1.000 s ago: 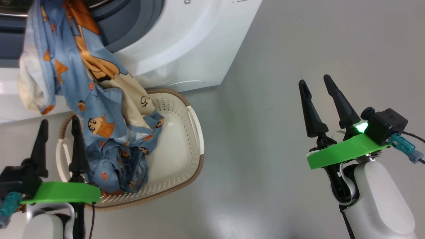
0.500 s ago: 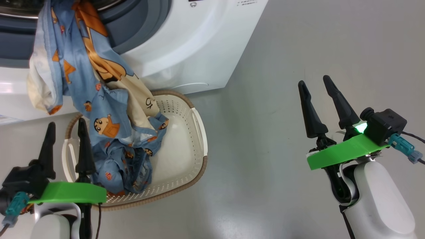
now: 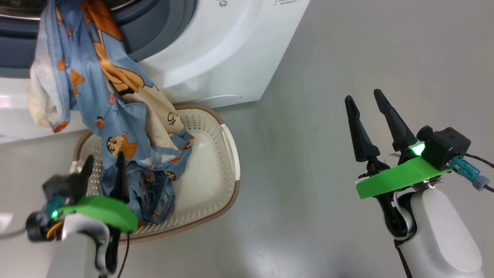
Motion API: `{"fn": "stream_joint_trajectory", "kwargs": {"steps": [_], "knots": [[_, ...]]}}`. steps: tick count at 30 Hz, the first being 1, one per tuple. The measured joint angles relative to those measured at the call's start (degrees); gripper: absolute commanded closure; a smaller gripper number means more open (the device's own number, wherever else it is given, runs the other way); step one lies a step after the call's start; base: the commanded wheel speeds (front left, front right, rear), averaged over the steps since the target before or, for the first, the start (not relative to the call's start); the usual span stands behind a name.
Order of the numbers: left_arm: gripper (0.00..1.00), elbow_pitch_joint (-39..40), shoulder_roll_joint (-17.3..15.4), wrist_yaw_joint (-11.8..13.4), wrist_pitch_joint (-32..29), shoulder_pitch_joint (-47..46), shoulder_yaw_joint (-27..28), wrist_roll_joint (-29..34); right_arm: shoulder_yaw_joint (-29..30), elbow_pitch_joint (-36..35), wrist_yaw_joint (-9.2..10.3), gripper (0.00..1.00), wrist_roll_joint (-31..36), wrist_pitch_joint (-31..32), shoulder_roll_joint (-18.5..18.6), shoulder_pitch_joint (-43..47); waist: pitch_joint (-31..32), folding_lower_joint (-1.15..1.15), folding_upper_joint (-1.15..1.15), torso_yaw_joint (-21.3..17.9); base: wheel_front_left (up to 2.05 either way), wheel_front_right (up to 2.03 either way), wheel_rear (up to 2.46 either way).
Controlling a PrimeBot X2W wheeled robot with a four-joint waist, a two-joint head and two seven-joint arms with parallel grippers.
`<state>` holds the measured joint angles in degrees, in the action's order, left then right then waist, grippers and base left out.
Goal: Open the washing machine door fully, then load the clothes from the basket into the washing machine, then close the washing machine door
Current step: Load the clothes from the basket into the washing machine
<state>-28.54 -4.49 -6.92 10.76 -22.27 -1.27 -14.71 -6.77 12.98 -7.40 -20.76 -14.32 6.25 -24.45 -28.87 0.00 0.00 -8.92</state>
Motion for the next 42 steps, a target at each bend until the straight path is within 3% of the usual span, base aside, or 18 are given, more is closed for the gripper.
{"fn": "stream_joint_trajectory", "kwargs": {"steps": [8, 16, 25, 36, 37, 38, 42], "knots": [[0.0, -17.6, -1.7, -0.4, 0.1, -13.1, -5.4, -4.6, -1.2, 0.0, 0.0, 0.0, 0.0, 0.0, -0.3, -0.1, -0.9, 0.0, 0.0, -1.3, 0.0, 0.0, 0.0], [0.0, -29.4, -3.6, -0.4, 0.0, -22.5, -11.3, -8.9, -1.1, 0.0, 0.0, 0.0, -0.2, 0.0, -0.7, -0.5, -3.2, 0.0, 0.0, -2.8, 0.0, 0.0, 0.0], [0.0, -35.3, -3.8, -0.5, -1.2, -30.0, -16.3, -13.9, -1.2, -0.3, 0.0, 0.0, -0.5, 0.0, -1.3, -2.4, -6.3, 0.0, 0.0, -4.5, 0.0, 0.0, 0.0], [0.0, -39.0, -4.9, -0.5, 3.0, -35.0, -16.8, -18.3, -0.9, -0.8, 0.0, 0.0, -0.5, 0.0, -2.1, -2.5, -9.0, 0.0, 0.0, -6.5, 0.0, 0.0, 0.0], [0.37, -39.1, -4.9, -0.5, 3.2, -35.0, -16.8, -18.3, -0.8, -0.8, 0.0, 0.0, -0.5, 0.0, -2.2, -2.5, -9.2, 0.0, 0.0, -6.5, 0.0, 0.0, 0.0], [1.0, -39.1, -4.9, -0.5, 3.4, -35.1, -16.8, -18.3, -0.8, -0.8, 0.0, 0.0, -0.5, 0.0, -2.3, -2.6, -9.3, 0.0, 0.0, -6.5, 0.0, 0.0, 0.0], [1.0, -39.0, -4.9, -0.5, 3.4, -35.2, -16.8, -18.3, -0.5, -0.8, 0.0, 0.0, -0.5, 0.0, -2.3, -2.7, -9.2, 0.0, 0.0, -6.2, 0.0, 0.0, 0.0]]}}
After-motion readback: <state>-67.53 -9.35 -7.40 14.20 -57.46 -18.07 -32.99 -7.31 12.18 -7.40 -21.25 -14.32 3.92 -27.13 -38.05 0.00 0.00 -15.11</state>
